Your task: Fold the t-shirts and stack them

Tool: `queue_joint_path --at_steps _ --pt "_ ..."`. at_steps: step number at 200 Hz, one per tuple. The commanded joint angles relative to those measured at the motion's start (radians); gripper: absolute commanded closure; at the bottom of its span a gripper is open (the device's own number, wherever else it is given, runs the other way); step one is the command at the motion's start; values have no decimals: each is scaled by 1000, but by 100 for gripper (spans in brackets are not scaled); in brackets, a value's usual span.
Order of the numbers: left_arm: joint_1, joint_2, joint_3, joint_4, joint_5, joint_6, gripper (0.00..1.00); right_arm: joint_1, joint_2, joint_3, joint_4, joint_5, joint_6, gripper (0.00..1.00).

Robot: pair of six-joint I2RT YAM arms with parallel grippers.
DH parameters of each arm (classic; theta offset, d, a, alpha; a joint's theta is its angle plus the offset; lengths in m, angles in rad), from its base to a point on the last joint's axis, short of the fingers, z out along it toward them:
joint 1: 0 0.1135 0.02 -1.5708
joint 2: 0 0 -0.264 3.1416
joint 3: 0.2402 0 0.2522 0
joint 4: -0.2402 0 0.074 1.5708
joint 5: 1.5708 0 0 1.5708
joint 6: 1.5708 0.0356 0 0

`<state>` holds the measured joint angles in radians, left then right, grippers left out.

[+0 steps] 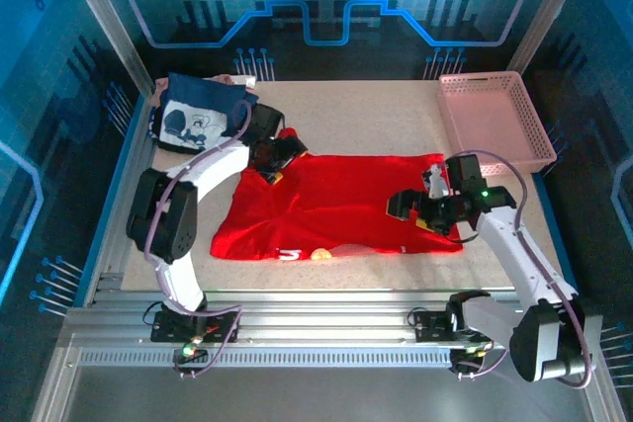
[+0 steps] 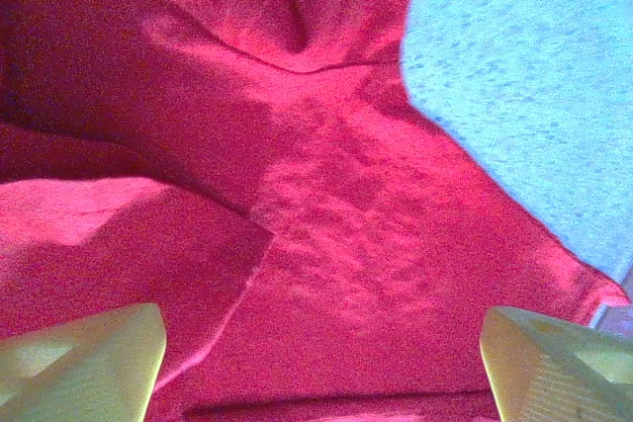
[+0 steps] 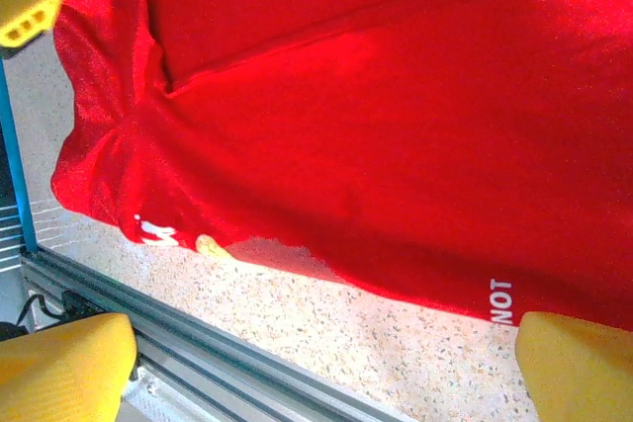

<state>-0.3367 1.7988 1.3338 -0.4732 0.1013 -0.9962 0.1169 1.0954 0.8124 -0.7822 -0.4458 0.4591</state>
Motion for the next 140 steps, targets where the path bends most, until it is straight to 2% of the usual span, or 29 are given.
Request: queue_joint_path --at_steps 1,25,45,53,65,84,93,115,140 --pt "4 -160 -43 -104 -102 52 15 18 22 16 18 30 -12 0" --pt "-1 -315 -225 -105 -104 35 16 -3 69 34 5 94 -25 0" --pt "-7 -416 -395 -80 -90 -5 26 -22 172 58 12 146 -4 3" --pt "-7 -437 -462 -60 -87 -25 32 -27 218 59 39 154 8 7" --pt "-7 -449 -542 -20 -87 -45 46 -32 298 62 69 179 42 16" --pt "2 -423 -627 10 -96 -59 65 -27 425 76 110 194 93 41" --pt "16 -410 -665 10 -94 -63 68 -17 466 90 118 218 114 48" --pt "54 -420 -756 -32 -94 -77 71 19 508 73 110 318 162 49" --pt "61 -501 -823 -93 -83 -98 70 42 480 10 61 400 205 51"
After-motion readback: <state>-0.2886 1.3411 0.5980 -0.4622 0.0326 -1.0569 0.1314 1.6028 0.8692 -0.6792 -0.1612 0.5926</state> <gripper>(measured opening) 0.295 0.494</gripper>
